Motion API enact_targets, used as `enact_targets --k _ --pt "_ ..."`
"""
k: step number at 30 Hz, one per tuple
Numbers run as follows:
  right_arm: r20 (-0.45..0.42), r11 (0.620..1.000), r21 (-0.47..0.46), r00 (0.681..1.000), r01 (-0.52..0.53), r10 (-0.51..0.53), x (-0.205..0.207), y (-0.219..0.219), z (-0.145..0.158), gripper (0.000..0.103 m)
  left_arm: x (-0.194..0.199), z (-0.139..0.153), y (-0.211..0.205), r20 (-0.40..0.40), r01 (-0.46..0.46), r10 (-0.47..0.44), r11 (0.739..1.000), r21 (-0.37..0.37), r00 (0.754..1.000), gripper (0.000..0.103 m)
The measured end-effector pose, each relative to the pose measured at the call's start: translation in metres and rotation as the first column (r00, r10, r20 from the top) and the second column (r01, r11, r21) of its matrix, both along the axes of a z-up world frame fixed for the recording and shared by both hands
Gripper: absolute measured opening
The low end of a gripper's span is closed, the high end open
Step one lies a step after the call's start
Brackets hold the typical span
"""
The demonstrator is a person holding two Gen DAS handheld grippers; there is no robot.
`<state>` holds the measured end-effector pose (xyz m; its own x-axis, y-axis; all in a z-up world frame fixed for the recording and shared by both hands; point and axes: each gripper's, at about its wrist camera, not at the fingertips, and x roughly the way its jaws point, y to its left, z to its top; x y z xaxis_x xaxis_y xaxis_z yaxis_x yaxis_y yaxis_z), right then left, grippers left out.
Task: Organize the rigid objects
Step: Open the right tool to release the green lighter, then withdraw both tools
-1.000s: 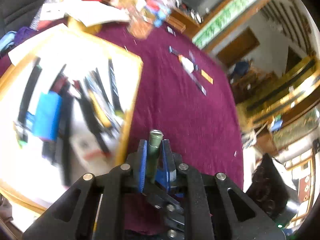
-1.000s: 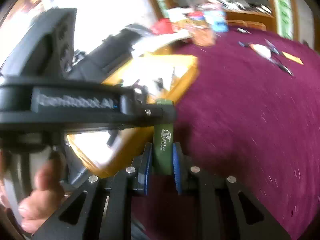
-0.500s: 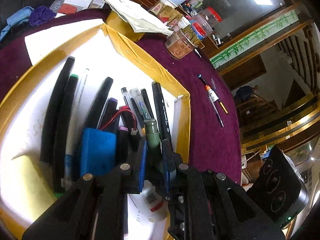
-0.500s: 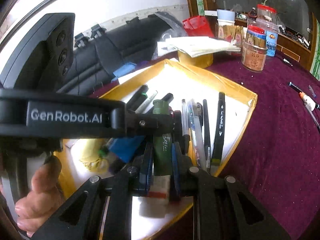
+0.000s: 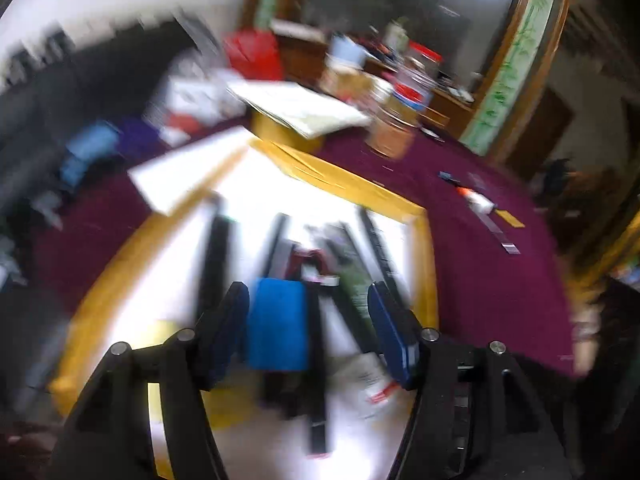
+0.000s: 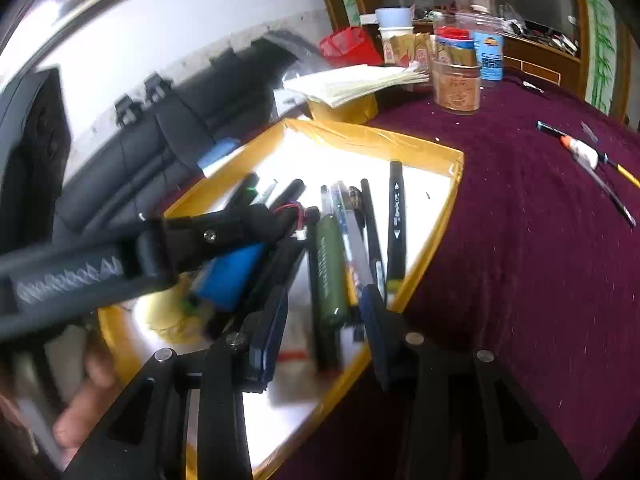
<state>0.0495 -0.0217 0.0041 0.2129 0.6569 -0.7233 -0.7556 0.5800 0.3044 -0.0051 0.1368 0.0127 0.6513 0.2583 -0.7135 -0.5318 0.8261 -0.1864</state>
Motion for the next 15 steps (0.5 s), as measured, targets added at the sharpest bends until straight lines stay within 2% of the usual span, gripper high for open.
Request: enact_targets --k 1,3,4,5,7,11,15 --pt "0.009 1.0 -0.009 1.0 0.012 -0.012 -0.006 -0.004 0.004 0.036 -0.009 0.005 -0.006 -0.011 -0.024 0.025 0.997 0.072 1.0 0.061" --pt "0.046 0.999 -0.027 0.998 0.037 -0.036 -0.018 -0.012 0.01 0.04 -0.021 0.012 -0.011 -0.015 -0.062 0.066 0.984 0.167 0.998 0.068" --pt "0.054 0.998 -0.037 0.997 0.048 -0.046 -0.022 -0.014 0.012 0.04 -0.028 0.015 -0.015 -0.015 -0.076 0.081 0.975 0.207 0.997 0.078" --pt "0.058 0.998 -0.038 0.997 0.051 -0.049 -0.025 -0.015 0.014 0.04 -0.031 0.017 -0.017 -0.013 -0.079 0.084 0.97 0.228 0.996 0.083" --pt "0.069 0.998 -0.041 0.997 0.039 -0.036 -0.031 -0.015 0.017 0.04 -0.04 0.022 -0.024 -0.01 -0.084 0.09 0.955 0.283 0.996 0.083" --pt "0.06 0.997 -0.064 0.998 0.041 -0.037 -0.035 -0.012 0.014 0.04 -0.047 0.021 -0.03 -0.017 -0.077 0.087 0.941 0.33 0.996 0.083" --pt "0.066 0.997 -0.072 0.997 0.031 -0.026 -0.04 -0.009 0.012 0.04 -0.046 0.013 -0.027 -0.05 -0.063 0.082 0.952 0.3 0.995 0.083"
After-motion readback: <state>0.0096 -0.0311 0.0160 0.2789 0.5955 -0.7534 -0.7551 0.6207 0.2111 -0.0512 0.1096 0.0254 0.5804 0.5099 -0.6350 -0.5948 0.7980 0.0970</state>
